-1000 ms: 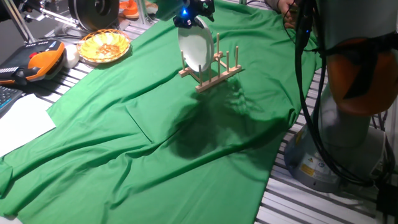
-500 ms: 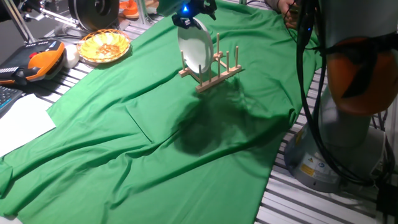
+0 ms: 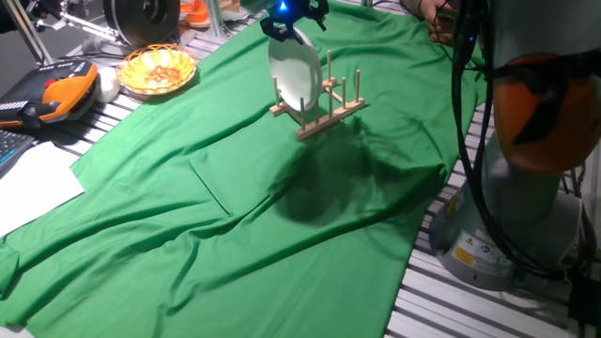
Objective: Put the dish on the dish rack
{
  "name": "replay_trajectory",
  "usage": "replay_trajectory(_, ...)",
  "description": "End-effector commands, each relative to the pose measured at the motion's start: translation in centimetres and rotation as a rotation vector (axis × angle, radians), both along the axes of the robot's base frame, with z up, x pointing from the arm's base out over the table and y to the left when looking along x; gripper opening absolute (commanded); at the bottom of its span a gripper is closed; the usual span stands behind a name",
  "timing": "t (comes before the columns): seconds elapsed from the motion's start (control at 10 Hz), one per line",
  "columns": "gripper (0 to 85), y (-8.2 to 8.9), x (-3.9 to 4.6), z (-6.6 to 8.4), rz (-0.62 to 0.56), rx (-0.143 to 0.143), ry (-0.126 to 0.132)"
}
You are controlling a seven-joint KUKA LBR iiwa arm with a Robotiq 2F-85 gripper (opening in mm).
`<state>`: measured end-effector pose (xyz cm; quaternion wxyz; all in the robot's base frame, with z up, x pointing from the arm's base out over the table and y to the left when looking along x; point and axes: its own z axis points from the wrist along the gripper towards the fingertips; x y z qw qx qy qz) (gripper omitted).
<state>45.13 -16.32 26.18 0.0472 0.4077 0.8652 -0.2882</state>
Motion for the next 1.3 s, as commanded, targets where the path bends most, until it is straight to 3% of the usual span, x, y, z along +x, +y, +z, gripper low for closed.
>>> replay_trajectory(0.0,51.0,0.0,0.0,0.01,0.002,0.01,-0.003)
replay_trajectory(0.3,51.0,0.01,-0.02,0.01,0.012,0.067,-0.023)
replay_trajectory(0.9,51.0,0.02,0.03,-0.04,0.045,0.134,-0.056)
replay_trajectory(1.2,51.0,0.02,0.08,-0.07,0.098,0.183,-0.07)
